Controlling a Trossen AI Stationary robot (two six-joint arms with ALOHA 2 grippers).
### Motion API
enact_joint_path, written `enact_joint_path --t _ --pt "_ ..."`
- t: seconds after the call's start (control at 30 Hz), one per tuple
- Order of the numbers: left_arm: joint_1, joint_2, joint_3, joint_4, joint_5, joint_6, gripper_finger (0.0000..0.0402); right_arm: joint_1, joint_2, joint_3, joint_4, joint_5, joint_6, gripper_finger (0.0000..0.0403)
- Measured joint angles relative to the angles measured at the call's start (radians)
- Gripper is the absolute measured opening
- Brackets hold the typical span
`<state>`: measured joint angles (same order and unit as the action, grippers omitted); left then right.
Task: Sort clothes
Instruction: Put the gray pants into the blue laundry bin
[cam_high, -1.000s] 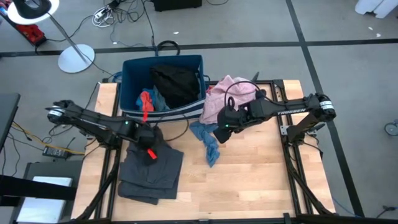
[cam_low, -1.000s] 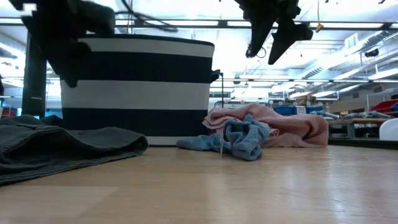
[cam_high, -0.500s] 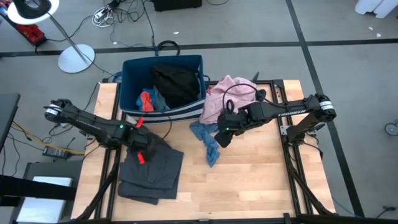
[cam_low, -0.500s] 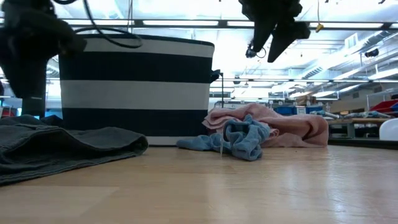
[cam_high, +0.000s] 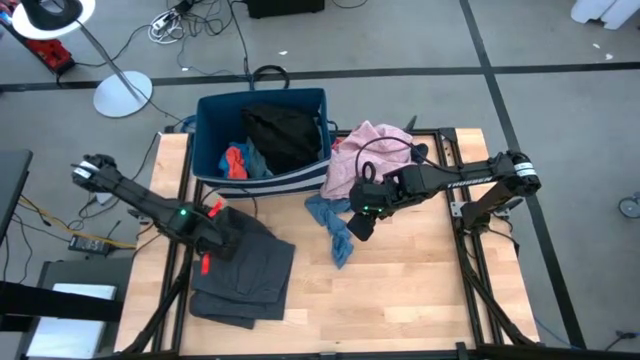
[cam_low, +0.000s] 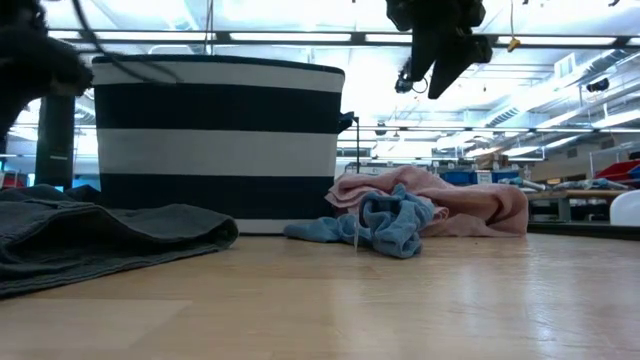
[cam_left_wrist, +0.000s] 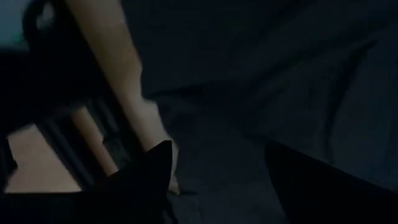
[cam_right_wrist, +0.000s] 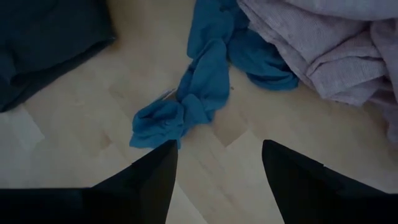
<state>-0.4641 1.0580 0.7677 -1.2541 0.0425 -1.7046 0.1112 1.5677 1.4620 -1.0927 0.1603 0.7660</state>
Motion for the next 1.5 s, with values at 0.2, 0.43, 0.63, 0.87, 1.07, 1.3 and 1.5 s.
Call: enact_joint_path --t 0.2,0.43,0.63,0.87,1.07,1.3,1.5 --pt "-0.07 0.001 -0.135 0.197 0.09 -0.108 0.0261 0.0 0.0 0.0 0.001 -0.007 -0.012 0.0234" --pt "-0.097 0.001 -0.297 0.478 0.077 -0.213 0.0261 0.0 0.0 0.0 0.009 -0.024 -0.028 0.0234" --pt "-0.097 -0.002 -0.375 0.639 0.1 -0.282 0.0249 0.001 0.0 0.0 0.008 -0.044 -0.028 0.0231" --pt "-0.097 0.001 -0.381 0.705 0.081 -0.273 0.0073 0.005 0.0 0.0 0.008 -0.051 -0.027 0.0229" --pt "-0.097 0.003 -0.38 0.785 0.023 -0.266 0.002 0.014 0.0 -0.001 0.009 -0.022 -0.028 0.0224" --pt "-0.096 0.005 -0.251 0.666 -0.109 -0.203 0.002 0.064 0.0 -0.109 0.038 -0.024 0.004 0.0224" --pt "-0.094 0.005 -0.088 0.497 -0.148 -0.127 0.0019 0.123 0.001 -0.241 0.162 -0.059 0.091 0.0222"
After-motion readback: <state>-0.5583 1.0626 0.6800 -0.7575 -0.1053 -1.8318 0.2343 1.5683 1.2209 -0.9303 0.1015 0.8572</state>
